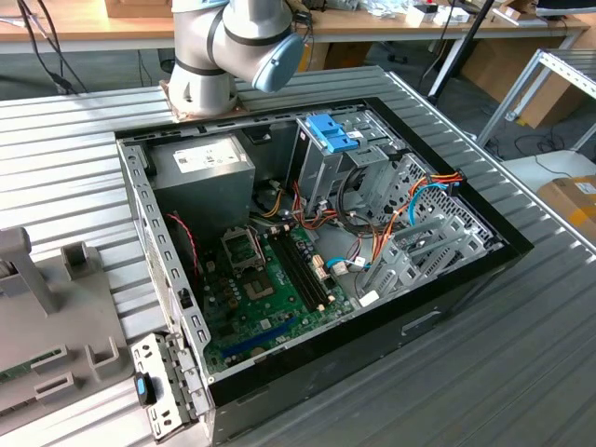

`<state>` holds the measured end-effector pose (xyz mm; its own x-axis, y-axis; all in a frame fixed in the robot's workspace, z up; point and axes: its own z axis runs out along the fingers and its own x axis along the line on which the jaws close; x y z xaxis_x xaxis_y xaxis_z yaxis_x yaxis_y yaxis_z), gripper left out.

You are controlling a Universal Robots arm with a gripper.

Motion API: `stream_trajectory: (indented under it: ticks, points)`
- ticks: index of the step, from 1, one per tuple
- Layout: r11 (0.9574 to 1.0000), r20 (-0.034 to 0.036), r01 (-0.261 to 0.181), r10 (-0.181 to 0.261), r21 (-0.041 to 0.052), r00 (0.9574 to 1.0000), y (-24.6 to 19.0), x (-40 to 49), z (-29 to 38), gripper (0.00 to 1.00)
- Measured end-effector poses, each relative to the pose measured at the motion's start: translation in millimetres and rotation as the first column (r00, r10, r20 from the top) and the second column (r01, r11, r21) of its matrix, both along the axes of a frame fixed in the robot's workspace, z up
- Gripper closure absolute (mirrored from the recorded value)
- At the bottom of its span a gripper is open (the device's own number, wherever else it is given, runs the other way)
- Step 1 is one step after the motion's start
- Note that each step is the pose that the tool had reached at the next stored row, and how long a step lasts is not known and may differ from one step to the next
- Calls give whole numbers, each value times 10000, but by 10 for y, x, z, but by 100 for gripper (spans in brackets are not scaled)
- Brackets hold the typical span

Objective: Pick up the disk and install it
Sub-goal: 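Pick up the disk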

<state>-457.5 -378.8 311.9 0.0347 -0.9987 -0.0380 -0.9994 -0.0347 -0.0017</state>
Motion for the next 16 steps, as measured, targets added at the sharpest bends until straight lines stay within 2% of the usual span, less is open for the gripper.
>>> stream_trajectory:
  ticks: [12, 13, 14, 16]
  points:
    - [10000, 3, 0, 0, 9, 10000, 7, -1, -15, 46]
    - [10000, 2, 0, 0, 8, 10000, 8, -1, -14, 47]
    - [10000, 3, 0, 0, 9, 10000, 8, -1, -15, 63]
    - [10000, 2, 0, 0, 9, 10000, 9, -1, -14, 63]
